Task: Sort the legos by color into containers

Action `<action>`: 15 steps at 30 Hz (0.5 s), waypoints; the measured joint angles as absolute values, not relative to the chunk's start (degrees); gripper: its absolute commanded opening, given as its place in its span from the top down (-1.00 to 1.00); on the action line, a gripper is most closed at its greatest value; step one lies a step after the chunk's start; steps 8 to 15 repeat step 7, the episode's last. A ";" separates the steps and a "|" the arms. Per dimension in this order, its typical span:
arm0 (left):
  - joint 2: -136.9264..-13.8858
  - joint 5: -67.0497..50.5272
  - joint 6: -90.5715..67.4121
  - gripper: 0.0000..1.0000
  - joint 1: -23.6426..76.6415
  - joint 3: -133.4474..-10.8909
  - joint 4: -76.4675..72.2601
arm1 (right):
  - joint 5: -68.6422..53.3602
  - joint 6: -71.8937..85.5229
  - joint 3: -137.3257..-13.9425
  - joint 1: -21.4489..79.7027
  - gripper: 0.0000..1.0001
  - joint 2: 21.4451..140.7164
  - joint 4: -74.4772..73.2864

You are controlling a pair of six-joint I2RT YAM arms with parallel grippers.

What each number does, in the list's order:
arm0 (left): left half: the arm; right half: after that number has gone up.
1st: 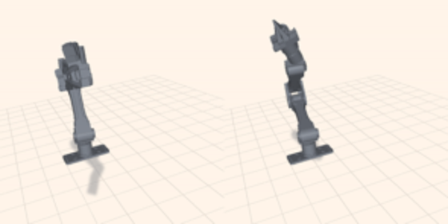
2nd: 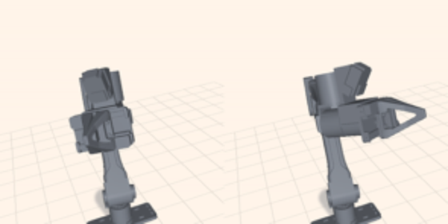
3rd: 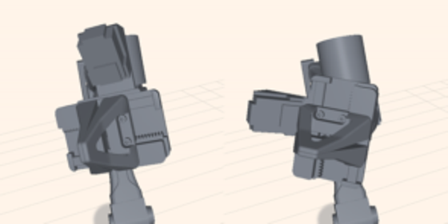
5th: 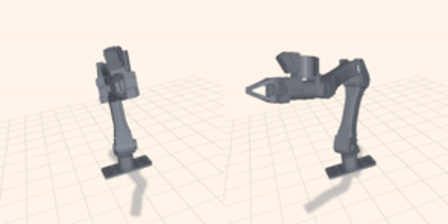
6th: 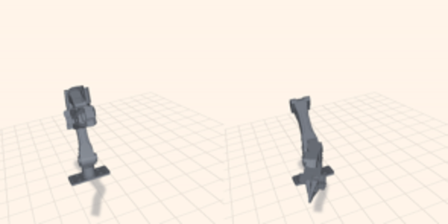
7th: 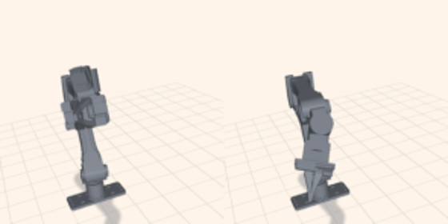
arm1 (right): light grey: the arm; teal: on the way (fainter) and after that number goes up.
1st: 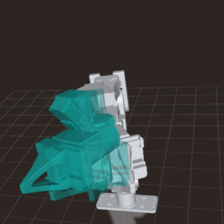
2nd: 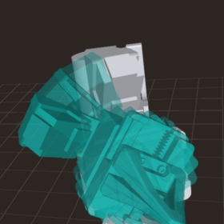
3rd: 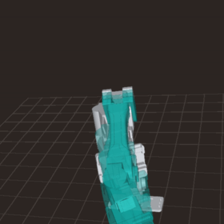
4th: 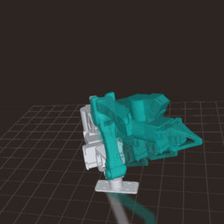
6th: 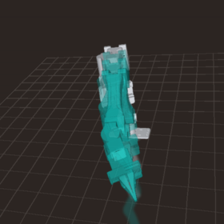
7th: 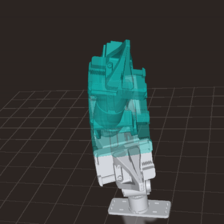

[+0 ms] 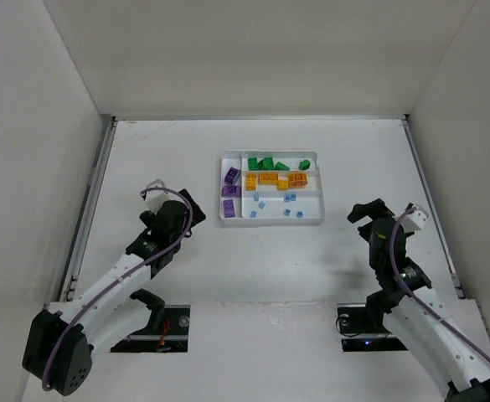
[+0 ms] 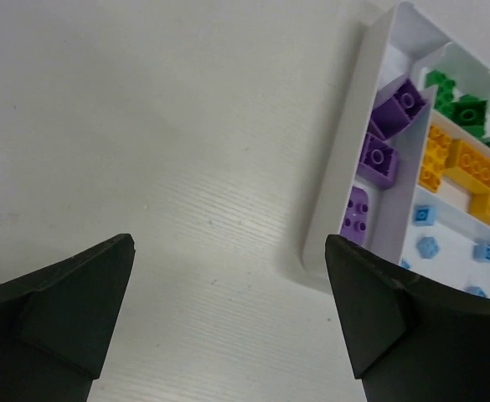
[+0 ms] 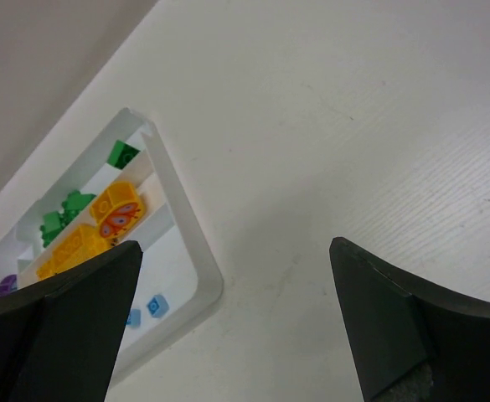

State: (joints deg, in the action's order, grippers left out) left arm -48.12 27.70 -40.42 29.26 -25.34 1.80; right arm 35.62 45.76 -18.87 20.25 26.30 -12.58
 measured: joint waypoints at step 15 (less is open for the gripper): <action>-59.53 25.15 -40.32 -1.00 27.09 -30.63 5.93 | 33.58 48.31 -18.85 19.16 -1.00 34.46 -13.74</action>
